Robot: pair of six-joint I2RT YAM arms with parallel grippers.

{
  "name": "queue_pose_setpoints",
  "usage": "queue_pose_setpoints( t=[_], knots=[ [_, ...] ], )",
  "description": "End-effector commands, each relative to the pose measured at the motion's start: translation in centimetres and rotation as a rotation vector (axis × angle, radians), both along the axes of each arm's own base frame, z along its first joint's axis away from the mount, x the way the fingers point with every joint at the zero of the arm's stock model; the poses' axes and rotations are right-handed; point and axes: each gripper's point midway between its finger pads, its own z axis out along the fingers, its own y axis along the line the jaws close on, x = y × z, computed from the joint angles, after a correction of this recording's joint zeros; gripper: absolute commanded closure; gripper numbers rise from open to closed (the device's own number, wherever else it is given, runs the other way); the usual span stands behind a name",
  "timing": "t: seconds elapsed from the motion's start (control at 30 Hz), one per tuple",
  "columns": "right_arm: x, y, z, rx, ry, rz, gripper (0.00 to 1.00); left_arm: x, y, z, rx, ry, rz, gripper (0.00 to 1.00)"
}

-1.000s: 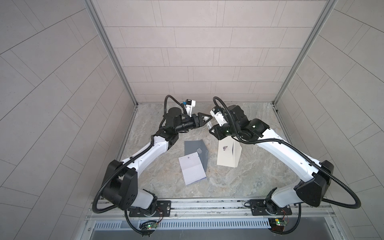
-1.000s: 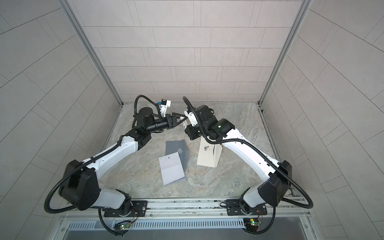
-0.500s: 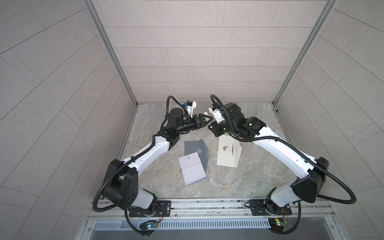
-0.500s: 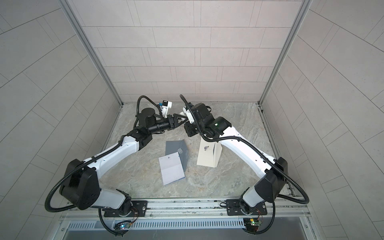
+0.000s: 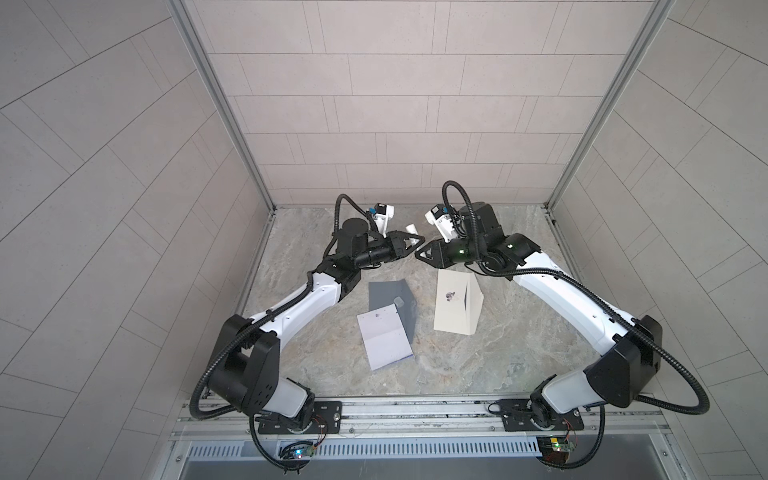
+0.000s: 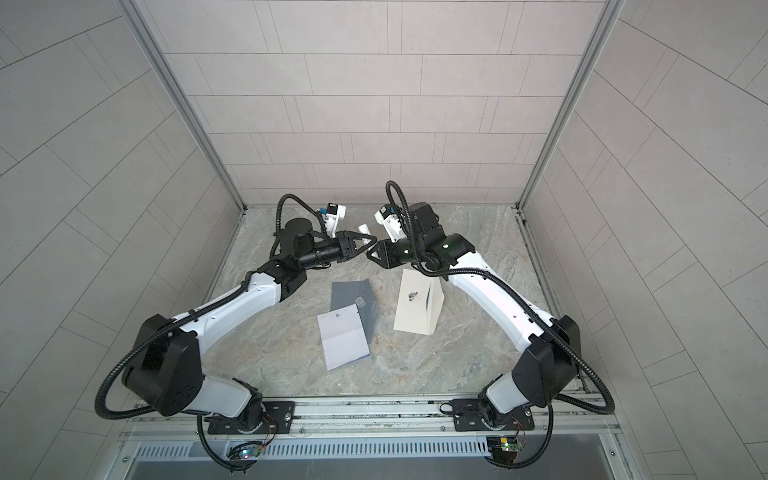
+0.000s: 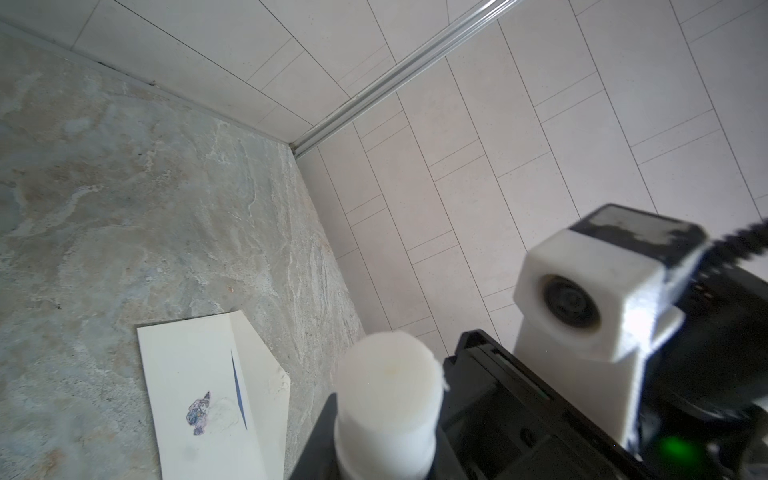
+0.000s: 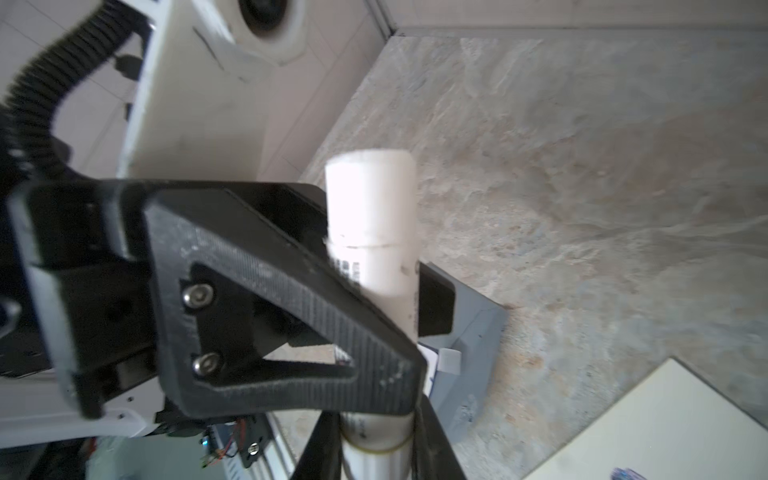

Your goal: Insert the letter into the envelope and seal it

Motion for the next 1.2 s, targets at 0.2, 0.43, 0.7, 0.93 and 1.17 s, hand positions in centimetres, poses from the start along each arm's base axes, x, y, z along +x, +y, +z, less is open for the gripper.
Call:
queue_pose_setpoints(
  t=[0.2, 0.43, 0.7, 0.93, 1.17],
  knots=[
    [-4.4, 0.5, 1.6, 0.211, 0.116, 0.3, 1.0, -4.9, -0.7, 8.4, -0.184, -0.255, -0.226, 1.0],
    [-2.8, -1.6, 0.9, 0.043, 0.061, 0.122, 0.63, -4.6, -0.8, 8.9, -0.168, -0.246, -0.219, 1.0],
    [-1.5, -3.2, 1.7, -0.259, -0.178, -0.09, 0.55, 1.1, -0.4, 5.9, 0.009, 0.092, 0.046, 1.0],
    [-0.3, -3.5, 3.6, -0.318, -0.285, -0.16, 0.57, 1.5, -0.2, 5.3, 0.032, 0.199, 0.076, 1.0],
    [-0.8, -1.8, 4.8, -0.237, -0.308, -0.088, 0.57, 1.5, 0.1, 4.2, 0.056, 0.239, 0.102, 1.0]
  ],
)
